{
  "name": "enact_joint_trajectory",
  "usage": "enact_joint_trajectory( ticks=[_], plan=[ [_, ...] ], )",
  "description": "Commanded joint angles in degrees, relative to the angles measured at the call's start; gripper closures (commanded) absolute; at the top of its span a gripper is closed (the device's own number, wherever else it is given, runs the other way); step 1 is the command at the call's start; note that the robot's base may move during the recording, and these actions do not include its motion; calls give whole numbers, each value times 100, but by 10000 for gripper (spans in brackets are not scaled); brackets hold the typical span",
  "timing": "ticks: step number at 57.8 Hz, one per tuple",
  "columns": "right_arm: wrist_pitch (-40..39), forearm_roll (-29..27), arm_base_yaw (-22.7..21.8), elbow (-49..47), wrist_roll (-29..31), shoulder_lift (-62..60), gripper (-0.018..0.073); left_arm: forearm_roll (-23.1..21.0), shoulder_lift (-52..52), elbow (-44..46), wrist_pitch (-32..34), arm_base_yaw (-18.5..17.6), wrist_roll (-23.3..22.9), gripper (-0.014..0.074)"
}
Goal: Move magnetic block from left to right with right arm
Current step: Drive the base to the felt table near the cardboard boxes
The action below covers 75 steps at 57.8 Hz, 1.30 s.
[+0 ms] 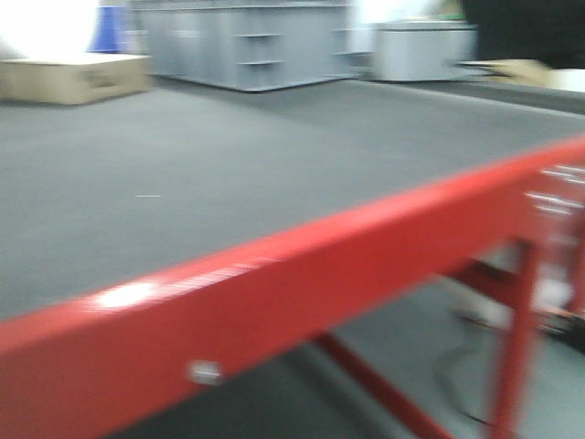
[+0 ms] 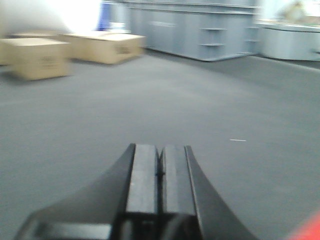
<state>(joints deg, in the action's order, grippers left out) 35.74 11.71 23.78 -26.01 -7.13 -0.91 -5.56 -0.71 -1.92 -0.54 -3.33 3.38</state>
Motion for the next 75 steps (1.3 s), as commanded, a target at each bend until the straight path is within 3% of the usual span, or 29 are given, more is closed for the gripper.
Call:
enact_joint_trajectory(
  ticks=[1, 75],
  plan=[
    [-520, 70, -31, -138, 46, 24, 365, -26, -58, -47, 513, -5, -40, 722],
    [-520, 70, -31, -138, 46, 24, 365, -26, -58, -47, 513, -5, -40, 722]
  ],
)
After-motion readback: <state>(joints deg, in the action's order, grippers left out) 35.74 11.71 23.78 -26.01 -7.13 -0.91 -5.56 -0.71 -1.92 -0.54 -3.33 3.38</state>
